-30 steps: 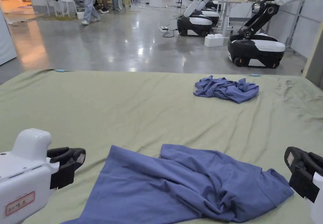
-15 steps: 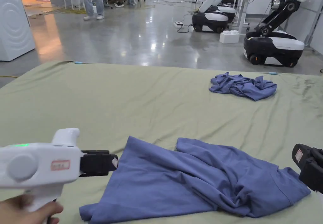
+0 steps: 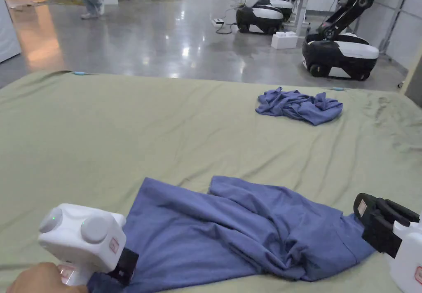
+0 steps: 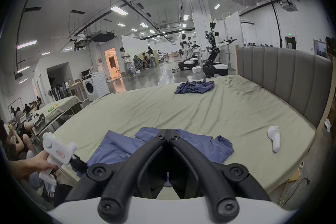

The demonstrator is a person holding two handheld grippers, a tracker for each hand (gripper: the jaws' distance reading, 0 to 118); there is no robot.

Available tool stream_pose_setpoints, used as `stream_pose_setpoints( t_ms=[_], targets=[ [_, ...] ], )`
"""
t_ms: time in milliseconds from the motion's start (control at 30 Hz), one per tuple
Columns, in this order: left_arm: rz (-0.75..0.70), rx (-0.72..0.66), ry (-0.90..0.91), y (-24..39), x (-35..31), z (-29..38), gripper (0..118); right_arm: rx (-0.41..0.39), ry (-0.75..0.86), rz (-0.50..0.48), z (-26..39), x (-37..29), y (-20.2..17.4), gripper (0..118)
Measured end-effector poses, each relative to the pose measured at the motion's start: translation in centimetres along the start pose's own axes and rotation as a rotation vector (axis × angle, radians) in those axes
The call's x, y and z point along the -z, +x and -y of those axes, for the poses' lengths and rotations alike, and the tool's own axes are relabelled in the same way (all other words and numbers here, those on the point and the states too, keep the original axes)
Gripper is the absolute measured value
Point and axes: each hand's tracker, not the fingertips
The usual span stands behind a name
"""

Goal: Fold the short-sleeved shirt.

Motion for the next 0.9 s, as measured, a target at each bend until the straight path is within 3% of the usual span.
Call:
stream_pose_setpoints(
  t_ms=[67,100,167,200,267,300,367,400,500,633,667,700,733,767,800,833,900],
  targets=[
    [-0.016,0.086,-0.012,1.5,-0.6,0.0,42,0.010,-0.015,0.033,-0.3,0.7,1.0,2],
    [-0.032,0.127,0.007,2.4,-1.2,-0.2,3,0.014,-0.025,0.045,-0.5,1.2,1.5,2],
    [0.010,0.209,0.047,3.7,-2.0,-0.1,3,0.011,-0.035,0.070,-1.0,1.9,2.4,2],
    [-0.048,0.230,0.044,4.0,-2.3,-0.2,3,-0.008,-0.052,0.097,-1.3,2.5,2.9,2],
    [-0.021,0.201,0.090,3.5,-2.1,-0.3,3,-0.038,-0.094,0.134,-2.2,4.5,4.0,4],
    [0.028,0.137,0.072,2.7,-2.0,-0.5,3,-0.054,-0.154,0.145,-2.8,6.7,5.0,22],
    [0.085,0.085,0.056,1.6,-1.8,-0.5,3,-0.062,-0.280,0.192,-3.4,11.5,6.8,89],
    [0.094,0.069,0.064,1.2,-1.4,-0.2,3,-0.033,-0.374,0.211,-3.2,15.0,8.2,108],
    [0.141,0.008,0.083,-0.1,-2.0,0.1,3,0.048,-0.633,0.287,-0.9,24.5,11.8,101],
    [0.176,-0.040,0.103,-0.7,-2.6,0.8,3,0.105,-0.830,0.242,3.0,29.6,12.8,89],
    [0.180,-0.046,0.099,-0.4,-2.9,1.0,3,0.099,-0.856,0.223,3.7,30.1,12.4,78],
    [0.188,-0.047,0.099,-0.5,-3.0,1.0,3,0.078,-0.879,0.192,4.4,30.1,11.7,60],
    [0.194,-0.051,0.097,-0.6,-3.0,1.0,3,0.029,-0.882,0.163,4.9,29.9,11.0,38],
    [0.202,-0.058,0.096,-0.7,-3.0,0.9,3,-0.075,-0.859,0.199,4.8,29.7,10.2,10],
    [0.210,-0.068,0.103,-0.7,-3.1,0.8,3,-0.121,-0.822,0.189,4.3,29.5,9.8,10],
    [0.217,-0.074,0.108,-0.8,-3.2,0.7,3,-0.068,-0.805,0.147,3.9,29.3,9.9,10],
    [0.244,-0.094,0.133,-1.5,-3.5,0.4,3,0.037,-0.763,0.154,2.3,28.5,10.3,10]
  ],
)
